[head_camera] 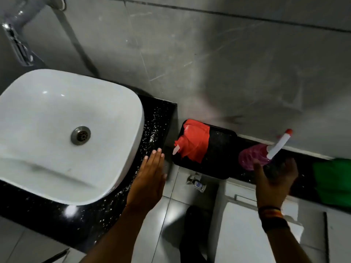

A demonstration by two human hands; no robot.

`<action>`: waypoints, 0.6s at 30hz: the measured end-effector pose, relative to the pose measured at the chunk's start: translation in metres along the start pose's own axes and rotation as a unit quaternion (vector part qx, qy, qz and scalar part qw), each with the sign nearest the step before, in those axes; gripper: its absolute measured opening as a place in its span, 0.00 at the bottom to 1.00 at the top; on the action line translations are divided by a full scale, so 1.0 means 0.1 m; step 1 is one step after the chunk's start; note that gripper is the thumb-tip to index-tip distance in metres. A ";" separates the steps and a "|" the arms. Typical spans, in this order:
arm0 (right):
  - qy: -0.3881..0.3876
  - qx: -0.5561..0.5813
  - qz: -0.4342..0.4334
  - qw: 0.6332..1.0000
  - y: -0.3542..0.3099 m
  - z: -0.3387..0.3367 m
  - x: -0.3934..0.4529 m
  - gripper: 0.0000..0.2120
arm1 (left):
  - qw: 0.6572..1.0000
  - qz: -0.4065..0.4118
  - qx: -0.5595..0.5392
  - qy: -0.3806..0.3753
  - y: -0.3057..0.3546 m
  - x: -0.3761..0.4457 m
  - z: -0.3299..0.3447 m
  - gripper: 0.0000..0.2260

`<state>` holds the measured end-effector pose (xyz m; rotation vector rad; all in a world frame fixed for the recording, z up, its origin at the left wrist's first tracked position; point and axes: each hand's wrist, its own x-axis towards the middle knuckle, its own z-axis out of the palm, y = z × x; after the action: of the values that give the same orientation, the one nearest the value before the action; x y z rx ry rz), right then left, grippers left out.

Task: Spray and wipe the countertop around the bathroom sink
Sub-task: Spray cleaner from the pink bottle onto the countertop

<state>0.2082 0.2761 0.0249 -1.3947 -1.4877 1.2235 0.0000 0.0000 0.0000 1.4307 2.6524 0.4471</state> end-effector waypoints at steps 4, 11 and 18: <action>-0.012 -0.013 -0.023 1.000 -0.16 0.26 0.42 0.39 | 1.000 -0.005 0.000 -0.009 0.00 0.01 0.00 0.28; 0.027 0.048 -0.020 0.998 -0.38 0.37 0.62 0.22 | 1.000 -0.012 0.007 -0.012 -0.03 -0.01 0.03 0.28; -0.295 0.003 0.063 0.954 -0.53 -0.11 0.12 0.22 | 1.000 -0.007 -0.003 -0.001 0.01 -0.01 0.02 0.27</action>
<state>0.2020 0.2918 0.0779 -1.1843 -1.7968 1.8354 0.0012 0.0002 -0.0016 1.4089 2.6552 0.4523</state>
